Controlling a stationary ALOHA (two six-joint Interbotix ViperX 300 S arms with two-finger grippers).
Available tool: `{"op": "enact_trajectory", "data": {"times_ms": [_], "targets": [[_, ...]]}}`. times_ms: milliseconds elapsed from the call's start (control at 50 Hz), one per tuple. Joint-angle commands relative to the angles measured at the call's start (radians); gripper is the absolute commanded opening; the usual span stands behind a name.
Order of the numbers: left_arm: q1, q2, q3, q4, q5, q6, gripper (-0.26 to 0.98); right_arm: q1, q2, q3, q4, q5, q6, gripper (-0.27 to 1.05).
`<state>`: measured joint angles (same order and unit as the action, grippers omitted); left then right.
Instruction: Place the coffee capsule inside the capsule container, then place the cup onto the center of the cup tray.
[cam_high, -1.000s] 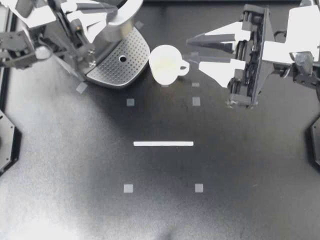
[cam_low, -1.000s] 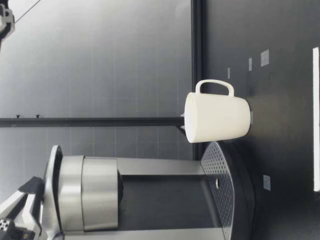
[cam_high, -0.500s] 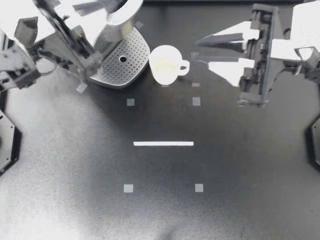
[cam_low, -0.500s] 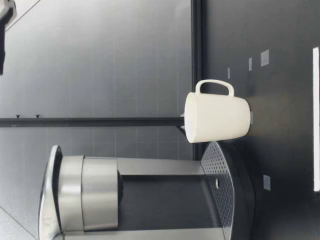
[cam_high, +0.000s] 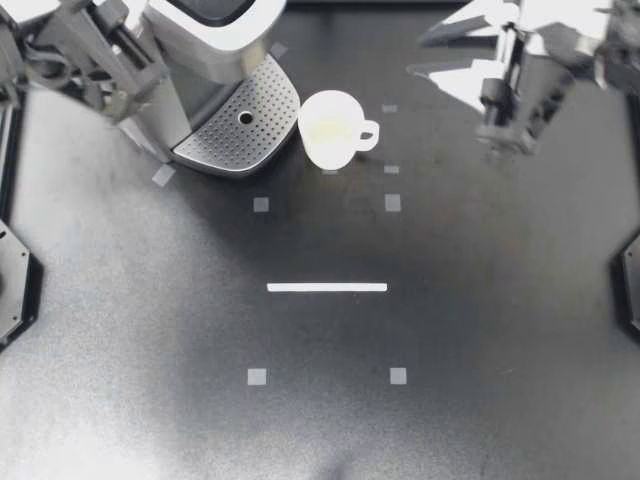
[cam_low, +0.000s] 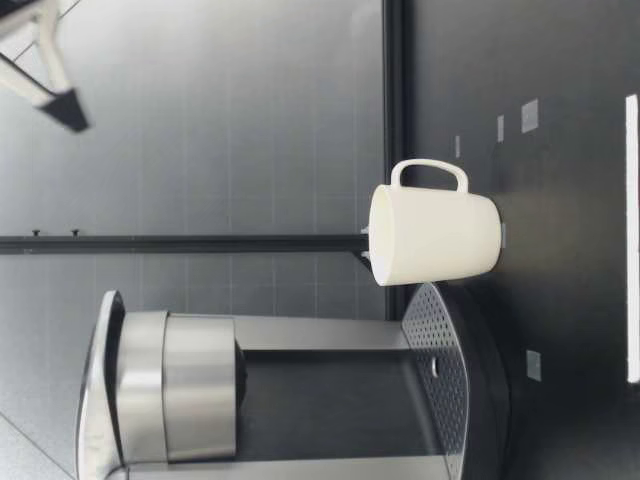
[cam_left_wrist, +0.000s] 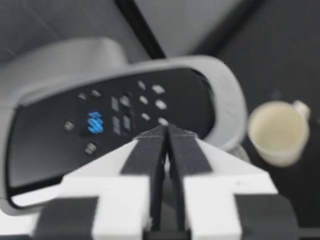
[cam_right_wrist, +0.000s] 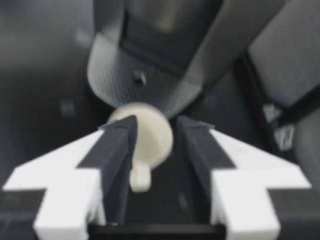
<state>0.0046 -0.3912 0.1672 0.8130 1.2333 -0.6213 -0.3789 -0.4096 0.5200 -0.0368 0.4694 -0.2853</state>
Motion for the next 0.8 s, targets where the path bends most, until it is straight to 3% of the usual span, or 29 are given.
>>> {"op": "enact_trajectory", "data": {"times_ms": [0,240,460,620,780], "targets": [[-0.002,-0.005,-0.055,-0.071,0.023,0.037,0.11,-0.008,0.025,-0.058,0.014,0.069,-0.040,0.44],[-0.002,-0.046,-0.064,-0.244,0.058,0.112,0.11,-0.084,0.144,-0.120,0.158,0.190,-0.201,0.47],[-0.009,-0.112,0.035,-0.339,-0.043,0.129,0.11,-0.147,0.256,-0.098,0.362,0.175,-0.377,0.53],[-0.009,-0.166,0.106,-0.383,-0.117,0.124,0.11,-0.179,0.325,-0.084,0.468,0.149,-0.491,0.63],[-0.009,-0.222,0.144,-0.383,-0.163,0.120,0.11,-0.190,0.379,-0.083,0.509,0.132,-0.532,0.63]]}}
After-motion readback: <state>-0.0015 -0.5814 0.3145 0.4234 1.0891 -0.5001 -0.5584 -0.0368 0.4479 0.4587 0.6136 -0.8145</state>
